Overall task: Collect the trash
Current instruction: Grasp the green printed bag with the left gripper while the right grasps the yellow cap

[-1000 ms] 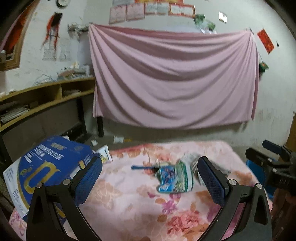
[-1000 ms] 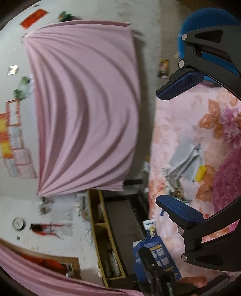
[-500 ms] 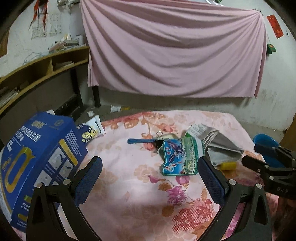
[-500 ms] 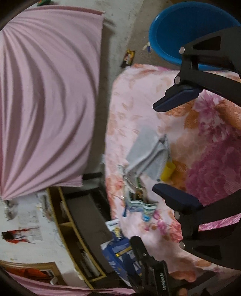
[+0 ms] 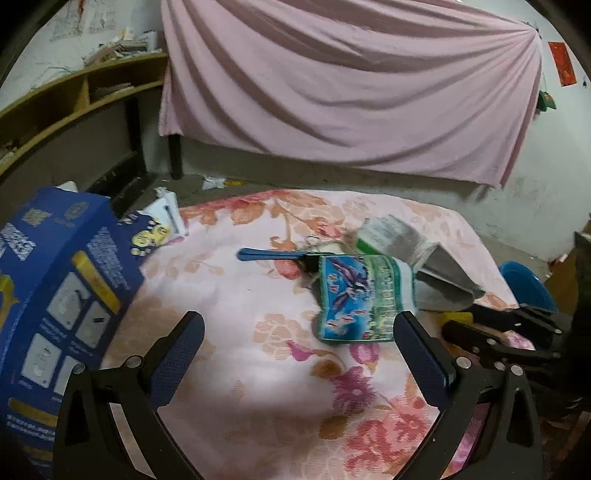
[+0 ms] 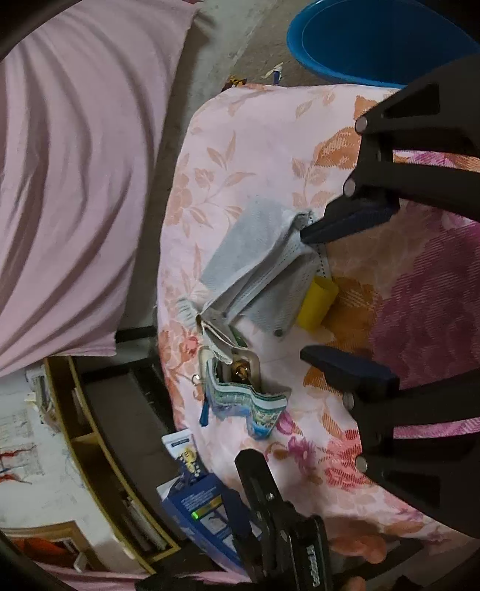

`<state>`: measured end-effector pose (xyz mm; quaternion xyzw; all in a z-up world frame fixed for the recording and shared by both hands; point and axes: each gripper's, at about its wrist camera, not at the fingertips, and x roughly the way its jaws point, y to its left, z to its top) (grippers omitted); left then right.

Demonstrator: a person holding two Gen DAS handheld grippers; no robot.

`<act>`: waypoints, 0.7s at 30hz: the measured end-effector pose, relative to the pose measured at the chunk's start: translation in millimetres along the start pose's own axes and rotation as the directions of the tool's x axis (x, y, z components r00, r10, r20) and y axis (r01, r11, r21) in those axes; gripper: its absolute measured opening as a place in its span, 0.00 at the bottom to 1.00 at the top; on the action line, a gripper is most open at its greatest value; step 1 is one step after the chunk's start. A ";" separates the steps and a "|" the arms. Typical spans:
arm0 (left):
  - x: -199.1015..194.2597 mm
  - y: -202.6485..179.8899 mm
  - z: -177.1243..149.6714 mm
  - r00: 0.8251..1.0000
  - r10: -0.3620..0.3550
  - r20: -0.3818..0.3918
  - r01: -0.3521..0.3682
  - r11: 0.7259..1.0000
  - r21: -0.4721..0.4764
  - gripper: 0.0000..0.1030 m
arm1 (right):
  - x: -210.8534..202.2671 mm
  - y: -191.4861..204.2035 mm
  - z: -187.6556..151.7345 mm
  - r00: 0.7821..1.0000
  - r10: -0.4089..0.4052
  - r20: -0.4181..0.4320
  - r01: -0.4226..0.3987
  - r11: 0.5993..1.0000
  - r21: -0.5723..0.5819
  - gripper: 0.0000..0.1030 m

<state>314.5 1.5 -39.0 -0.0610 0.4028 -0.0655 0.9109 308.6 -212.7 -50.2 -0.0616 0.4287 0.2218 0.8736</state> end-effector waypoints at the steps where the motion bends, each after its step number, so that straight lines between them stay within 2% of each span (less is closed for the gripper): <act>1: 0.4 -1.5 0.4 1.000 -0.017 -0.004 0.017 1.000 0.001 0.97 | 3.3 -0.3 -0.3 1.000 0.004 -0.016 -0.004 1.000 0.001 0.34; 4: 2.2 -7.7 1.7 0.998 -0.056 -0.016 0.056 0.998 0.014 0.97 | 3.4 -3.5 -1.9 1.000 0.021 -0.018 -0.021 1.000 0.011 0.23; 14: 24.8 -29.2 7.7 0.994 -0.082 -0.076 0.087 0.994 0.064 0.97 | -9.1 -13.9 -5.4 0.999 0.033 0.002 -0.033 0.999 0.013 0.16; 19: 41.2 -38.2 6.5 0.990 -0.057 -0.127 0.071 0.991 0.109 0.80 | -14.7 -21.7 -8.8 0.999 0.032 0.006 -0.032 0.999 0.013 0.15; 21: 44.2 -39.8 6.6 0.991 -0.048 -0.128 0.063 0.991 0.115 0.78 | -16.1 -23.5 -9.6 0.999 0.035 0.008 -0.035 0.999 0.014 0.15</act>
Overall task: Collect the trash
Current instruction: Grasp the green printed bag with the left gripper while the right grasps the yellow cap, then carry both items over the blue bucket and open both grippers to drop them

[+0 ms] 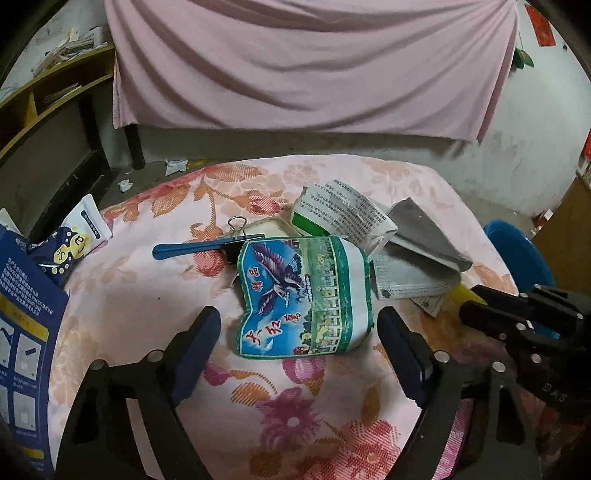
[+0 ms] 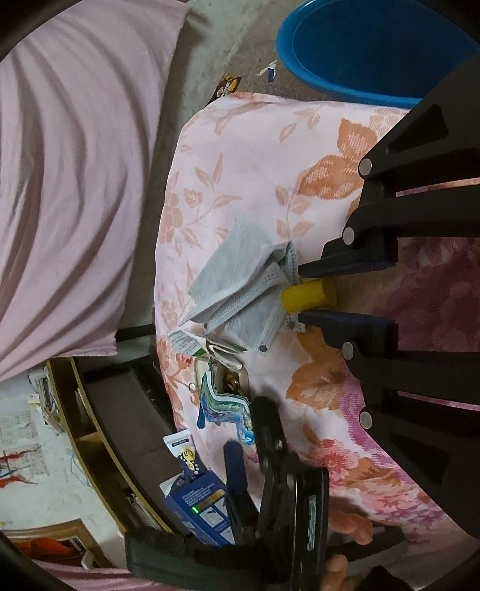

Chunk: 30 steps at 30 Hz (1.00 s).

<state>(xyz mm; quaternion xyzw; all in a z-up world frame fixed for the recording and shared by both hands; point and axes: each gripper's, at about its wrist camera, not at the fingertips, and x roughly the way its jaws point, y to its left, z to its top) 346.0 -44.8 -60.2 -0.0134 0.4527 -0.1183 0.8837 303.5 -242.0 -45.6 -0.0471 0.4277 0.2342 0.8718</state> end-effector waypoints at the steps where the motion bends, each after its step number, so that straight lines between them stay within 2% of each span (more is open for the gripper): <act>1: 0.7 -0.4 0.2 1.000 -0.002 0.001 0.002 1.000 -0.002 0.74 | -1.0 -1.2 -0.7 1.000 0.004 0.001 -0.004 1.000 0.001 0.15; 5: 2.4 -1.3 0.8 1.000 0.004 -0.006 -0.004 1.000 -0.001 0.60 | -3.7 -3.3 -2.5 1.000 0.009 0.007 -0.009 1.000 0.004 0.15; 9: 2.7 -3.8 1.7 1.000 0.003 -0.017 -0.003 1.000 -0.013 0.59 | -7.4 -4.7 -3.1 1.000 0.016 0.027 -0.017 1.000 0.016 0.15; 13: -7.4 -2.1 -2.0 1.000 -0.027 0.003 0.027 0.998 -0.051 0.59 | -11.3 -3.9 -3.5 0.999 0.020 0.049 -0.021 1.000 0.019 0.15; 18: -32.5 -7.8 -10.3 0.994 -0.049 0.097 0.056 0.996 -0.068 0.59 | -22.8 -6.0 -5.8 0.994 0.029 0.104 -0.032 0.999 0.026 0.15; 21: -50.4 -14.9 -12.4 0.984 -0.040 0.175 0.055 0.995 -0.079 0.59 | -36.4 -7.0 -7.9 0.985 0.026 0.172 -0.031 0.999 0.026 0.15; 24: -69.0 -28.7 -9.6 0.964 -0.052 0.260 0.075 0.994 -0.077 0.59 | -56.2 -4.7 -11.0 0.961 0.000 0.276 -0.005 1.000 0.016 0.15; 26: -80.1 -42.0 -6.5 0.948 -0.060 0.312 0.084 0.994 -0.064 0.59 | -72.4 -4.5 -13.0 0.933 -0.031 0.357 0.030 1.000 0.008 0.15; 28: -94.9 -55.8 -2.6 0.925 -0.069 0.374 0.086 0.996 -0.030 0.59 | -87.1 -6.4 -15.2 0.904 -0.048 0.425 0.048 0.999 0.012 0.15; 30: -108.1 -72.7 2.4 0.900 -0.083 0.428 0.087 0.996 0.009 0.59 | -104.8 -12.5 -18.1 0.864 -0.069 0.499 0.060 0.998 0.033 0.15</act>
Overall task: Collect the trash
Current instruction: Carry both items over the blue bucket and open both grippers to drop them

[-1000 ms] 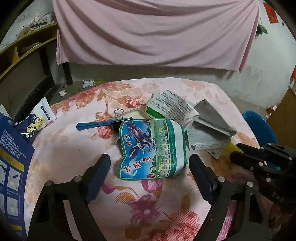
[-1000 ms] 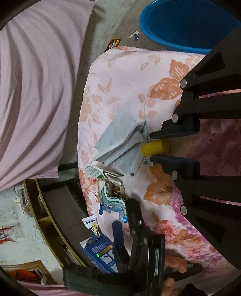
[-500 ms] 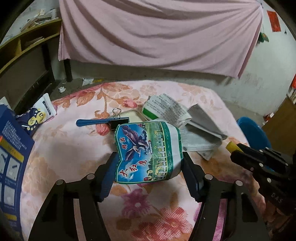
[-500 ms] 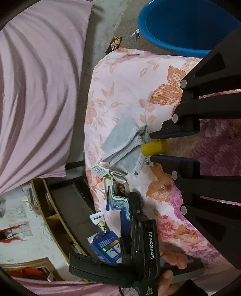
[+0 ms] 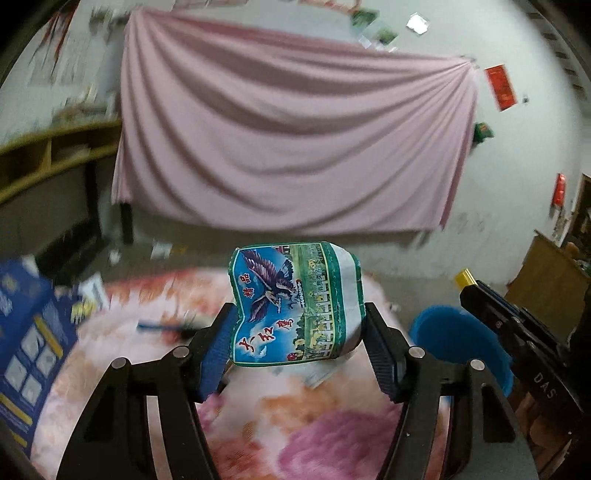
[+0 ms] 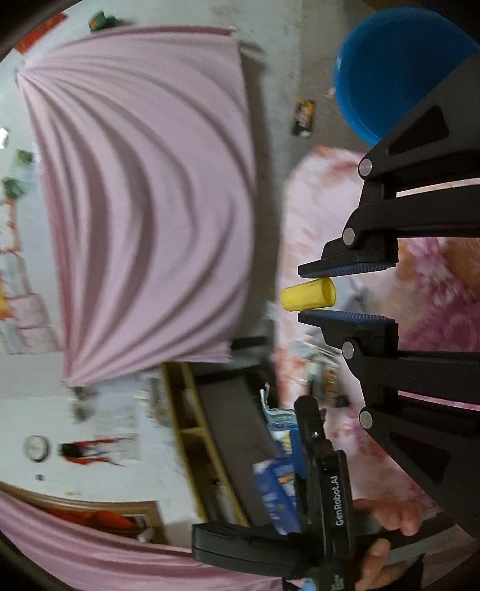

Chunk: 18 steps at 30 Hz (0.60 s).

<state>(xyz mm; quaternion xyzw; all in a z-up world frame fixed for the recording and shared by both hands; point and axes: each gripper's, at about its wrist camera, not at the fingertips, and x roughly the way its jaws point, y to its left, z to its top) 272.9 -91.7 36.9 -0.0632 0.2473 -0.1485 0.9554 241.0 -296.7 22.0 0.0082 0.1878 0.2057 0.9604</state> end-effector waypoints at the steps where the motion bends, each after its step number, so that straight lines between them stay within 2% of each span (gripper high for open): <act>1: -2.4 -8.0 3.9 1.000 -0.010 0.019 0.010 1.000 0.014 0.59 | -7.5 -4.0 2.3 0.999 -0.008 0.037 0.007 1.000 0.010 0.15; 4: -6.4 -33.6 18.5 0.997 -0.051 0.061 0.047 0.997 0.060 0.59 | -26.8 -16.0 7.9 0.991 -0.043 0.128 0.039 0.999 0.034 0.15; 8: -3.0 -70.8 31.9 0.990 -0.107 0.090 0.096 0.988 0.124 0.59 | -55.4 -39.6 10.7 0.963 -0.121 0.239 0.104 0.991 0.079 0.15; 13: 4.8 -115.1 35.8 0.982 -0.166 0.094 0.146 0.970 0.193 0.59 | -86.1 -66.2 8.5 0.924 -0.228 0.308 0.193 0.971 0.140 0.15; 18: 21.0 -153.7 26.7 0.975 -0.214 0.060 0.193 0.950 0.245 0.59 | -107.5 -93.1 3.2 0.894 -0.319 0.313 0.268 0.943 0.196 0.15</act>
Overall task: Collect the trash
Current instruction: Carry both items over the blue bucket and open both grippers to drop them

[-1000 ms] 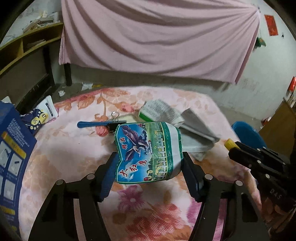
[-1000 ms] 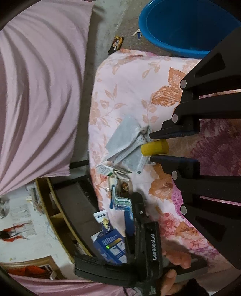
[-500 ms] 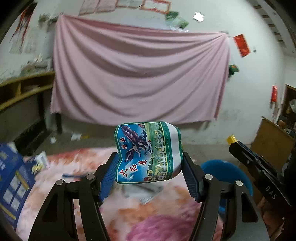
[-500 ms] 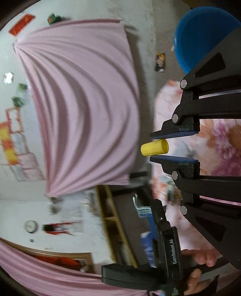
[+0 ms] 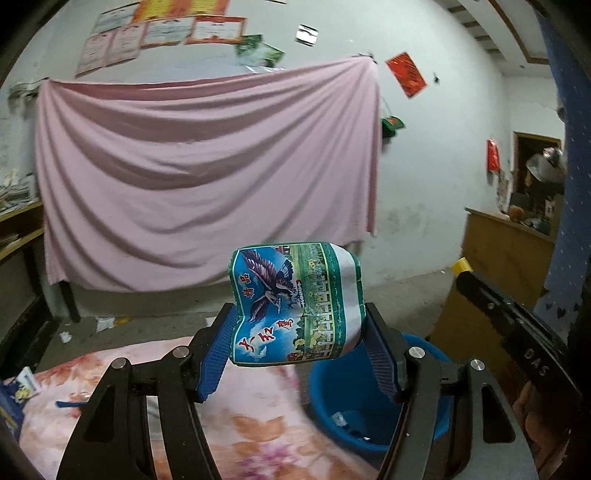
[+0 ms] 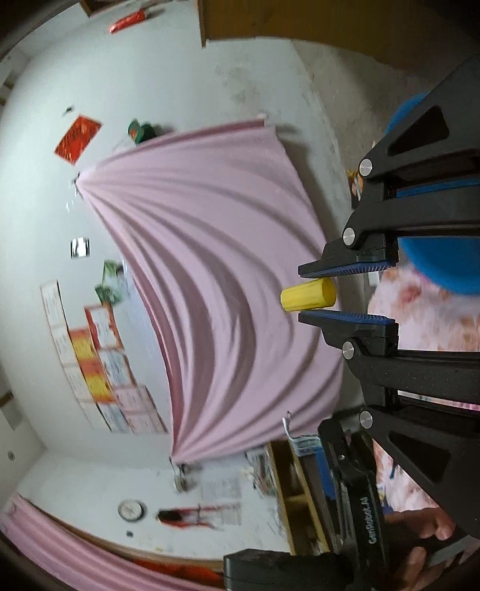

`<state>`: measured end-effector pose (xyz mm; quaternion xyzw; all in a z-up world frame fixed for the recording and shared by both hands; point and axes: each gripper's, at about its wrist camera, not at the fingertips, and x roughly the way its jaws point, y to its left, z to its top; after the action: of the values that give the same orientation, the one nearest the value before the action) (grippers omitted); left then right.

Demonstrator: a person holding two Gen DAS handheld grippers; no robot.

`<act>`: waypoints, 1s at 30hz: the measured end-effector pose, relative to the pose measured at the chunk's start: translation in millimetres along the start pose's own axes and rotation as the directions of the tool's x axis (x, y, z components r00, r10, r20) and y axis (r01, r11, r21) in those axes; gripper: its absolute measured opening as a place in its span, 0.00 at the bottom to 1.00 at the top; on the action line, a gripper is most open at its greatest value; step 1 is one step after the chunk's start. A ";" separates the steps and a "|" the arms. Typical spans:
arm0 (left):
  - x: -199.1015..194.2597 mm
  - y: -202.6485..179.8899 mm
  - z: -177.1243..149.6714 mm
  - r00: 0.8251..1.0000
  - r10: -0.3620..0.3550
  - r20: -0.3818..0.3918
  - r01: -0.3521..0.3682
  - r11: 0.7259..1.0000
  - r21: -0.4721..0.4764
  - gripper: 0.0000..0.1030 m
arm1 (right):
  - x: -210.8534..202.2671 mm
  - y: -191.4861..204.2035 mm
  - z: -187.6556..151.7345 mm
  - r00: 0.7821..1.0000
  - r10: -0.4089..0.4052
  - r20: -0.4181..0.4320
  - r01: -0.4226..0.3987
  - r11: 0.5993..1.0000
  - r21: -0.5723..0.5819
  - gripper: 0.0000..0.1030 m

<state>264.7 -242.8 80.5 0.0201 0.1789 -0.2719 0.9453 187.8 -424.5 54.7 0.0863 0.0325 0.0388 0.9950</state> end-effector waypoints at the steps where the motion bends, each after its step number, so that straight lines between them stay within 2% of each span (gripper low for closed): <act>1: 4.3 -5.3 -0.8 1.000 -0.008 -0.010 0.008 1.000 0.005 0.59 | -0.6 -5.7 0.8 1.000 -0.016 -0.008 0.016 1.000 0.010 0.15; 5: 27.7 -26.2 -4.5 0.996 -0.040 -0.077 0.042 0.999 0.014 0.59 | 0.2 -26.3 -2.6 0.993 -0.082 -0.080 0.085 0.996 0.041 0.15; 10: 62.2 -46.9 -10.2 0.982 -0.037 -0.185 0.042 0.999 0.024 0.59 | 4.6 -52.5 -12.8 0.972 -0.140 -0.190 0.156 0.985 0.076 0.15; 14: 81.4 -53.9 -14.0 0.968 -0.036 -0.247 0.042 0.999 0.020 0.59 | 14.4 -72.0 -22.6 0.948 -0.141 -0.286 0.183 0.975 0.126 0.15; 18: 92.1 -56.8 -19.3 0.958 -0.047 -0.281 0.053 0.998 0.014 0.59 | 19.3 -82.9 -29.7 0.929 -0.137 -0.343 0.198 0.969 0.148 0.15; 26: 107.2 -63.7 -33.6 0.939 -0.071 -0.338 0.083 0.996 0.022 0.60 | 25.0 -99.0 -37.0 0.906 -0.128 -0.404 0.218 0.958 0.185 0.16; 30: 114.0 -65.4 -39.1 0.929 -0.075 -0.361 0.088 0.996 0.019 0.60 | 23.7 -103.3 -36.4 0.902 -0.130 -0.411 0.228 0.953 0.198 0.16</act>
<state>307.6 -351.0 8.1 0.0785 0.3449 -0.3057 0.8840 216.1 -517.9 -0.5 0.1935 0.2441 -0.0410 0.9494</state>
